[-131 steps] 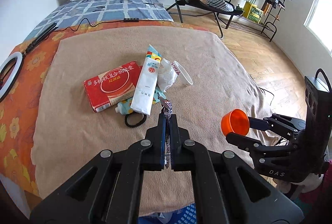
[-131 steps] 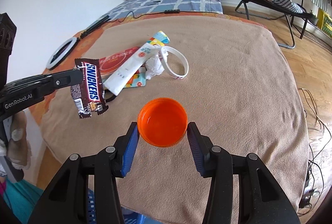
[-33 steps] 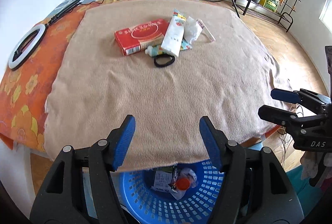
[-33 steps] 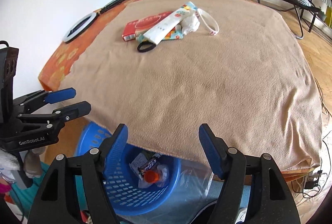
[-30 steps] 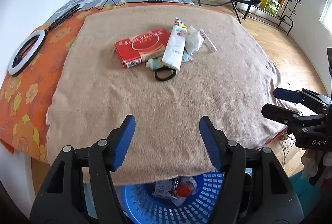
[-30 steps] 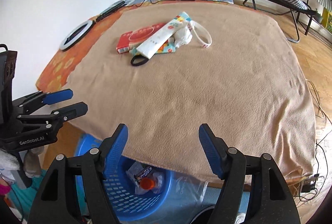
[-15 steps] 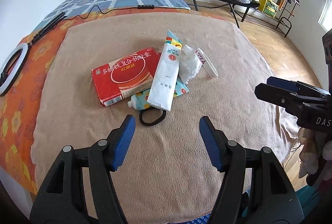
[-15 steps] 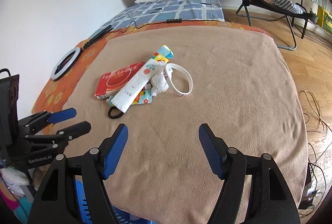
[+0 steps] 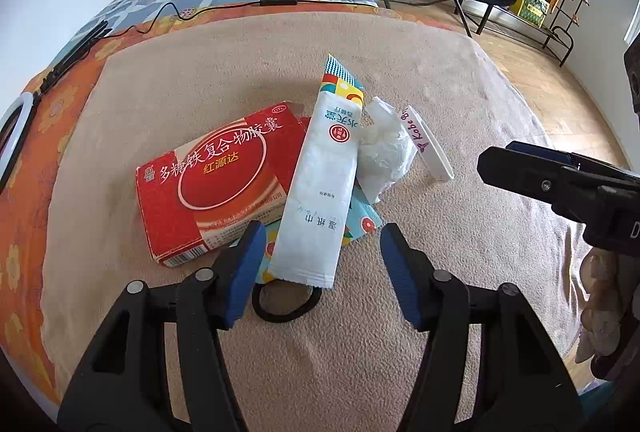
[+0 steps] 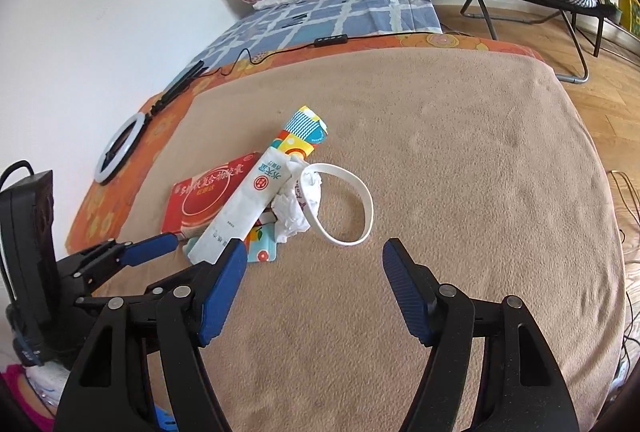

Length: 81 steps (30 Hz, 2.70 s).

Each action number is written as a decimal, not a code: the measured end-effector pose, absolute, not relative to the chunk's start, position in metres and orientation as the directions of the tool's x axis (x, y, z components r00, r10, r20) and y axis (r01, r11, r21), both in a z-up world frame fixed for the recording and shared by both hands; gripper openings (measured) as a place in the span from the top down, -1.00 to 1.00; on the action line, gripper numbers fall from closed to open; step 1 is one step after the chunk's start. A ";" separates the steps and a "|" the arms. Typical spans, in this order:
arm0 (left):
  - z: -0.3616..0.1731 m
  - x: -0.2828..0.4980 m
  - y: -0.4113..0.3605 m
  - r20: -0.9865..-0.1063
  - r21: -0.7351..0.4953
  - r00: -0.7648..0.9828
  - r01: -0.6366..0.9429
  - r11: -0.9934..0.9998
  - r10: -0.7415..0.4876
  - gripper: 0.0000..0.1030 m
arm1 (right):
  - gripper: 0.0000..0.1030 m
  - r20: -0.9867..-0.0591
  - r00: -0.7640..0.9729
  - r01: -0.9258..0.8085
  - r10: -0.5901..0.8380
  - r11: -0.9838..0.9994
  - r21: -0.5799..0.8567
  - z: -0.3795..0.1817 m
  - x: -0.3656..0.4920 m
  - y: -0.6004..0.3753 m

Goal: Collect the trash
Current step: 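Grasp the white tube with the left gripper while the right grasps the white band, then carry the tube and band over the blue basket and release both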

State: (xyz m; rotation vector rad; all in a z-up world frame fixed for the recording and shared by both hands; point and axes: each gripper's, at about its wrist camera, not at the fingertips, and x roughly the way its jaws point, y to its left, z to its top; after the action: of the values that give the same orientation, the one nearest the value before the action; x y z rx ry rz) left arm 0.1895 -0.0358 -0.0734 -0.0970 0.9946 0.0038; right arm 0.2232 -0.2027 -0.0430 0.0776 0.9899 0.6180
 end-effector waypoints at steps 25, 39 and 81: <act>-0.095 0.209 -0.040 -0.848 -0.015 0.530 -0.028 1.000 0.002 0.82 | 0.45 -0.803 0.323 -0.456 0.500 0.826 0.331 -0.086 0.248 -0.170; -0.068 0.195 -0.026 -0.818 -0.106 0.572 -0.043 0.993 -0.063 0.89 | 0.92 -0.769 0.386 -0.480 0.510 0.823 0.304 -0.066 0.242 -0.175; -0.023 -0.073 -0.038 -0.754 -0.138 0.648 -0.003 0.990 -0.104 0.89 | 0.92 -0.664 0.285 -0.671 0.691 0.638 0.376 -0.004 0.023 -0.196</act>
State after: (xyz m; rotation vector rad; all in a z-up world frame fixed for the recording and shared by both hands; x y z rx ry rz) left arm -0.0734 -0.0382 -0.0228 -0.1311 0.8643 -0.0577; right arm 0.0225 -0.1961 -0.0043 0.0254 0.9017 0.9111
